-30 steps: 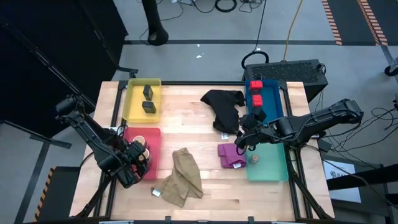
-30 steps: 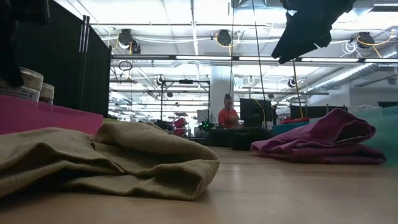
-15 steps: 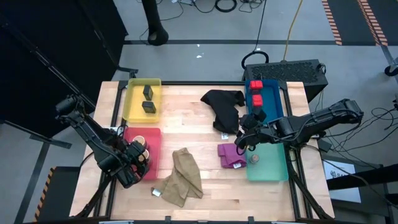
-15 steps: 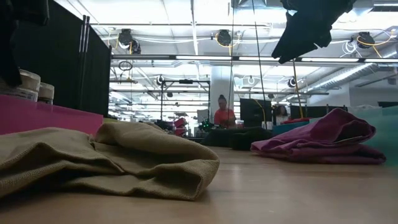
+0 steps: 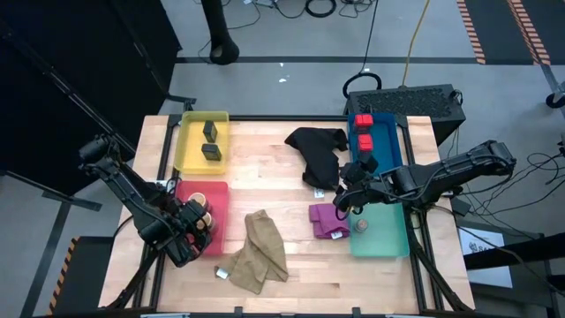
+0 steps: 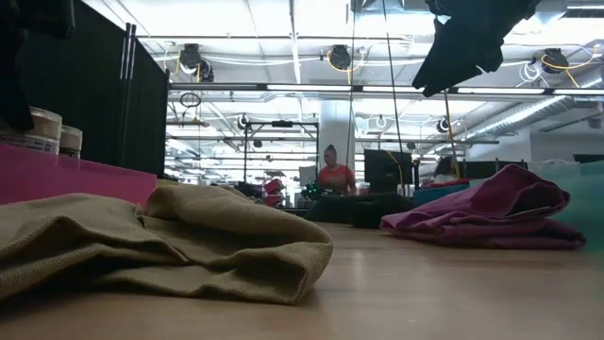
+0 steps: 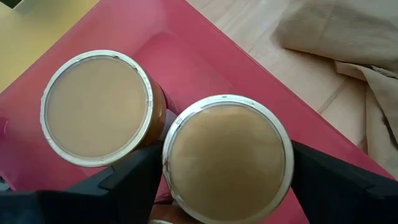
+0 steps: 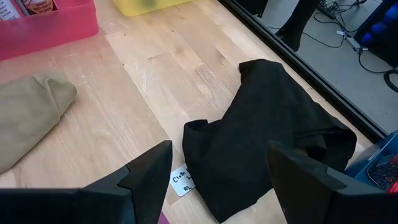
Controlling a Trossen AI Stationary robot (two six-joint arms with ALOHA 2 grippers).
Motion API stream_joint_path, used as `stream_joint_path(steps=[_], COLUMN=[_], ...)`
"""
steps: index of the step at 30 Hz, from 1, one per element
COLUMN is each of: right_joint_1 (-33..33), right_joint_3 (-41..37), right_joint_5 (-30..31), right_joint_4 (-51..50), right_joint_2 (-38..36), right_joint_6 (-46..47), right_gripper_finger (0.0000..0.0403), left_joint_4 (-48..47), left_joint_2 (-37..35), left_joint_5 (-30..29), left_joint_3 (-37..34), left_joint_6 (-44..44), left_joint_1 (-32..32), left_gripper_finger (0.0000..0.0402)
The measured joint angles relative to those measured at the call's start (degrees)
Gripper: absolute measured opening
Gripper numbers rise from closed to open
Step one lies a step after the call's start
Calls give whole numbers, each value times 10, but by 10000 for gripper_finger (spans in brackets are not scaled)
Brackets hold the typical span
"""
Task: Sort spices by type
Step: Put the gold seasoning bottle into the red bin, then return to Home Position
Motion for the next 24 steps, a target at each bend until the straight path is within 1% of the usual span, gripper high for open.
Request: stream_joint_path(steps=[8, 20, 22, 24], right_joint_1=[0, 0, 0, 0], right_joint_3=[0, 0, 0, 0], right_joint_5=[0, 3, 3, 3], right_joint_4=[0, 0, 4, 17], right_joint_2=[0, 0, 0, 0], right_joint_6=[0, -3, -12, -30], right_gripper_finger=[242, 242, 242, 242], left_joint_4=[-1, -5, -6, -11], left_joint_2=[-7, -39, -43, -48], left_joint_5=[2, 3, -6, -29], left_joint_3=[8, 42, 53, 66], left_joint_6=[2, 72, 76, 81], left_joint_1=[0, 10, 14, 19], left_gripper_finger=[324, 325, 325, 325])
